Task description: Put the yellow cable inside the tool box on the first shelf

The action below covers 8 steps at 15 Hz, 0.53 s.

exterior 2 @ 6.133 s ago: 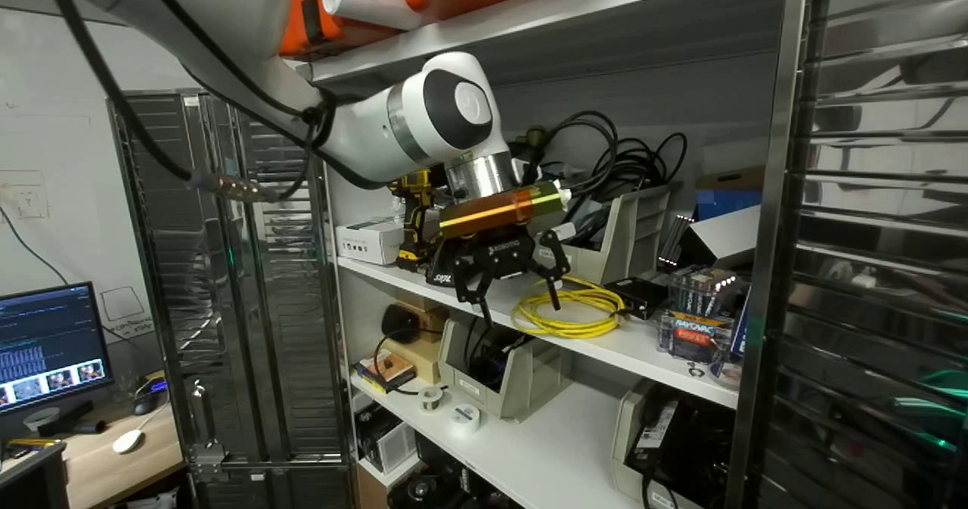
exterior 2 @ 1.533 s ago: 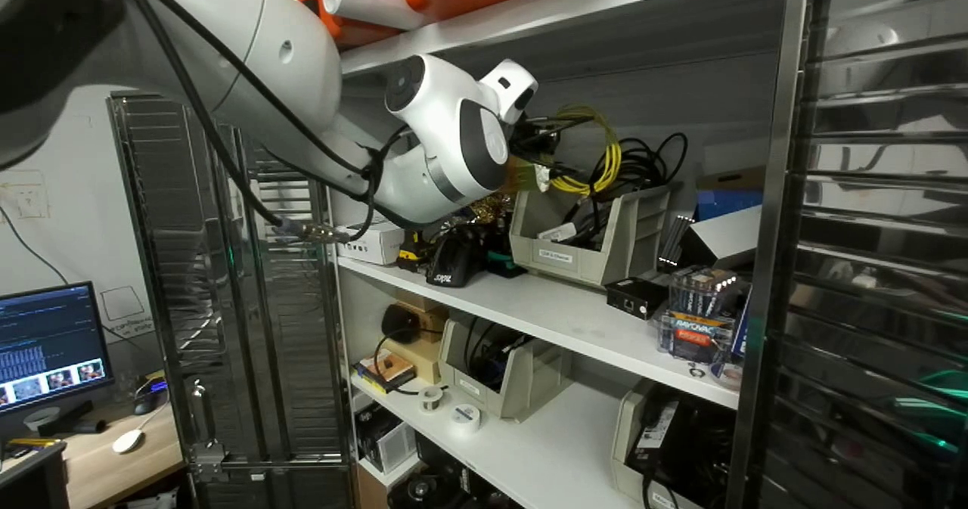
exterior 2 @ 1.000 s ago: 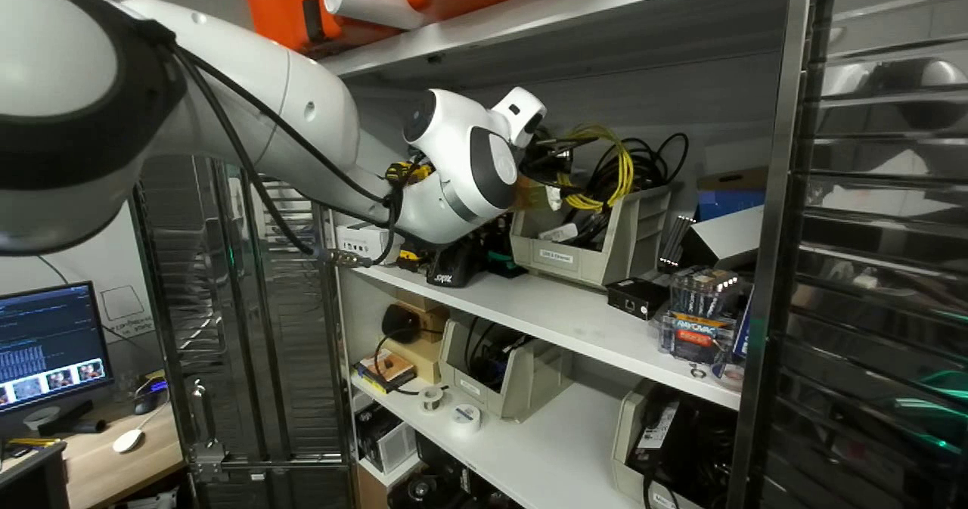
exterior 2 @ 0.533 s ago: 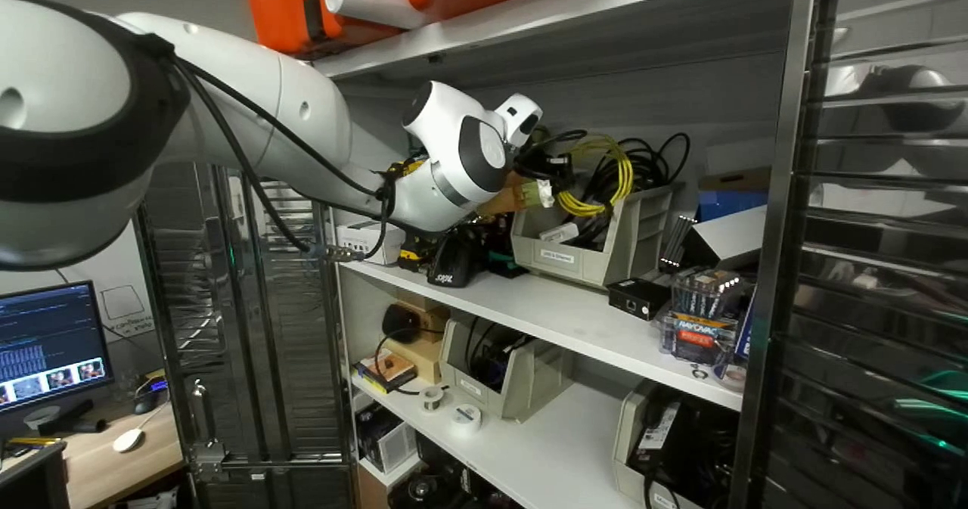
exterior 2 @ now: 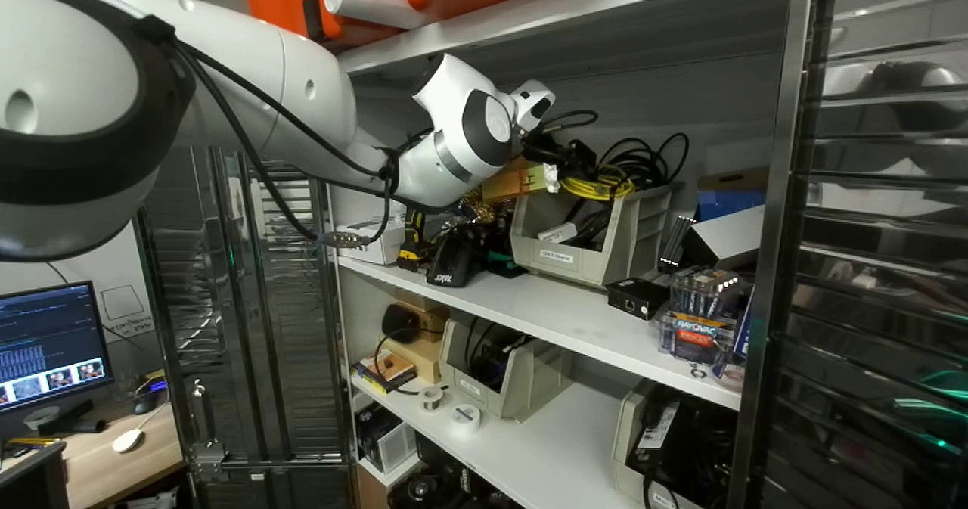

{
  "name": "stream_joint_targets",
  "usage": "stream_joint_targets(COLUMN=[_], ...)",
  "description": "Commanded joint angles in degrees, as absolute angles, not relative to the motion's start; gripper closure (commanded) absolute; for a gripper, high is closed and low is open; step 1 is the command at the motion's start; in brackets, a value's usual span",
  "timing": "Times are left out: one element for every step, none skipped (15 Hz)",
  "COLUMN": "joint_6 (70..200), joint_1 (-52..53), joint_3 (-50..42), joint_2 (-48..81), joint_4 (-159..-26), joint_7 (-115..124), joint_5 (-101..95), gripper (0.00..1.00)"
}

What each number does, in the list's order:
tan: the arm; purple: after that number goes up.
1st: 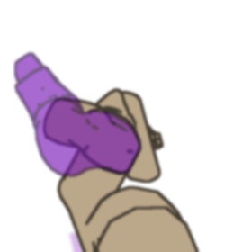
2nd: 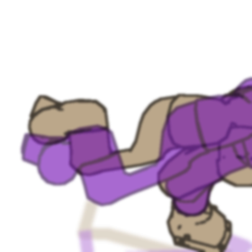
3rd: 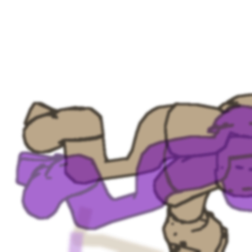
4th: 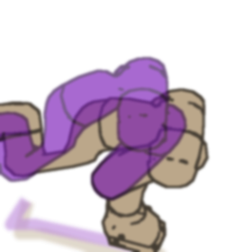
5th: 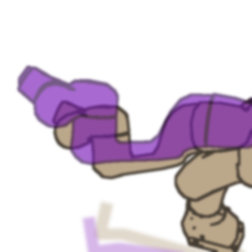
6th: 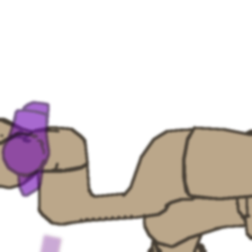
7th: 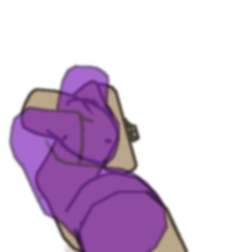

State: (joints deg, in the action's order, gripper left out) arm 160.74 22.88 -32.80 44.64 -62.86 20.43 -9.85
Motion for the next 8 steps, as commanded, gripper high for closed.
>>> stream_joint_targets(joint_6=[160.74,160.40,160.48,161.12,160.85,160.92,161.15,161.25], joint_1=[22.64,22.86,23.02,23.24,23.19,23.27,23.28,23.39], joint_3=[-32.06,-31.57,-31.42,-31.43,-30.72,-30.42,-29.76,-29.06], joint_2=[42.47,41.55,41.02,40.88,40.69,40.62,40.32,39.81], joint_4=[-62.05,-62.66,-62.94,-63.34,-63.59,-63.69,-64.05,-64.61], joint_7=[20.54,20.09,20.05,20.10,19.70,19.75,19.63,19.26], joint_5=[-8.59,-8.45,-8.50,-8.75,-8.50,-8.48,-8.38,-8.37], gripper=[0.00,0.00,0.00,0.00,0.00,0.00,0.00,0.00])
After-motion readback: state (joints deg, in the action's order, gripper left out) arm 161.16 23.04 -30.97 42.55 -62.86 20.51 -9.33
